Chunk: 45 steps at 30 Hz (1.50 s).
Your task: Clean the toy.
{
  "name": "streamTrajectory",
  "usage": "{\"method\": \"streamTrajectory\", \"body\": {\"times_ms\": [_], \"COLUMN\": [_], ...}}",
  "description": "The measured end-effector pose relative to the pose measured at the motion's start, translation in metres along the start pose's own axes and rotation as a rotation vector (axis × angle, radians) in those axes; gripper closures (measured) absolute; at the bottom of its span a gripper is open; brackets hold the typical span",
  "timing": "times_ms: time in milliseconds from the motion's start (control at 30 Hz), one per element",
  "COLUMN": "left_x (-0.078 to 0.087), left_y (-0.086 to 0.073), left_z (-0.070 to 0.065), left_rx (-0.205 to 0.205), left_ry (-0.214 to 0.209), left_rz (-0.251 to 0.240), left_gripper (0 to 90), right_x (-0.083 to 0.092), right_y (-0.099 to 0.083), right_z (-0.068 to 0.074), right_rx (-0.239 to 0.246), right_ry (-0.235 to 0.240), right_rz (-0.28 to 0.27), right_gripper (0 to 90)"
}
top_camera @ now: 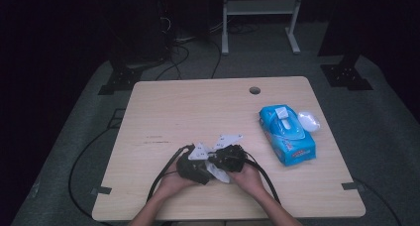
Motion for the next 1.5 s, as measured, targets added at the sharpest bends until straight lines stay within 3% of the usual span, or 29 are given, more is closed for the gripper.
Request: {"method": "streamTrajectory", "body": {"times_ms": [67, 167, 200, 267, 433, 500, 633, 767, 833, 933, 967, 1033, 1100, 1233, 1333, 1400, 1500], "left_x": [0.001, 0.001, 0.000, 0.000, 0.000, 0.000, 0.001, 0.002, 0.001, 0.000, 0.000, 0.000, 0.001, 0.000, 0.000, 0.000, 0.000], "left_y": [0.001, 0.002, 0.002, 0.003, -0.001, 0.000, -0.001, -0.001, -0.001, -0.001, -0.001, 0.000, -0.001, -0.001, -0.001, -0.001, -0.001], "left_z": [0.000, 0.001, 0.001, 0.000, 0.001, 0.002, 0.002, 0.002, 0.002, 0.002, 0.002, 0.002, 0.003, 0.003, 0.003, 0.003, 0.003], "left_rx": [-0.006, -0.007, -0.006, -0.003, -0.009, -0.005, -0.009, -0.015, -0.008, -0.017, -0.018, -0.014, -0.020, -0.012, -0.020, -0.017, -0.015], "left_ry": [0.000, 0.003, 0.002, 0.004, 0.002, 0.002, 0.001, 0.002, 0.001, 0.001, 0.003, 0.000, 0.001, 0.001, 0.000, 0.000, 0.003], "left_rz": [-0.005, -0.011, -0.012, -0.015, 0.002, 0.002, 0.003, 0.006, 0.002, 0.007, 0.007, 0.005, 0.008, -0.001, 0.004, 0.002, 0.002], "left_gripper": [23.8, 23.8, 23.8, 23.8, 23.8, 23.8, 23.8, 23.8, 23.8, 23.8, 23.8, 23.8, 23.9, 23.8, 23.8, 23.8, 23.8], "right_x": [0.005, 0.018, 0.021, 0.023, 0.008, 0.009, 0.027, 0.044, 0.048, 0.049, 0.048, 0.042, 0.041, 0.053, 0.062, 0.063, 0.058], "right_y": [-0.001, -0.007, -0.009, -0.010, -0.005, -0.005, -0.014, -0.024, -0.028, -0.028, -0.027, -0.024, -0.023, -0.031, -0.038, -0.037, -0.033], "right_z": [-0.009, -0.033, -0.040, -0.044, -0.024, -0.026, -0.049, -0.071, -0.076, -0.075, -0.071, -0.062, -0.060, -0.077, -0.082, -0.077, -0.061], "right_rx": [-0.008, -0.012, -0.037, -0.083, -0.058, -0.055, -0.061, -0.094, -0.120, -0.126, -0.138, -0.118, -0.094, -0.132, -0.170, -0.176, -0.134], "right_ry": [-0.026, -0.109, -0.118, -0.103, -0.043, -0.040, -0.117, -0.168, -0.171, -0.164, -0.142, -0.115, -0.118, -0.157, -0.158, -0.133, -0.085], "right_rz": [0.001, 0.025, 0.028, 0.023, 0.006, 0.012, 0.027, 0.026, 0.024, 0.018, 0.011, 0.008, 0.013, 0.025, 0.027, 0.017, 0.013], "right_gripper": [83.0, 83.0, 83.0, 83.0, 82.9, 82.9, 82.9, 82.9, 82.9, 82.9, 83.0, 82.9, 82.9, 83.0, 83.0, 83.0, 82.9]}}
Point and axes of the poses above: each handheld gripper's, and its own axes: x roughly backward along the jaws, y roughly out of its top, z roughly to its left, the point moved 8 cm from there along -x, roughly forward along the jaws, and after that the axes turned 9 degrees about -z, right-handed, at the moved point
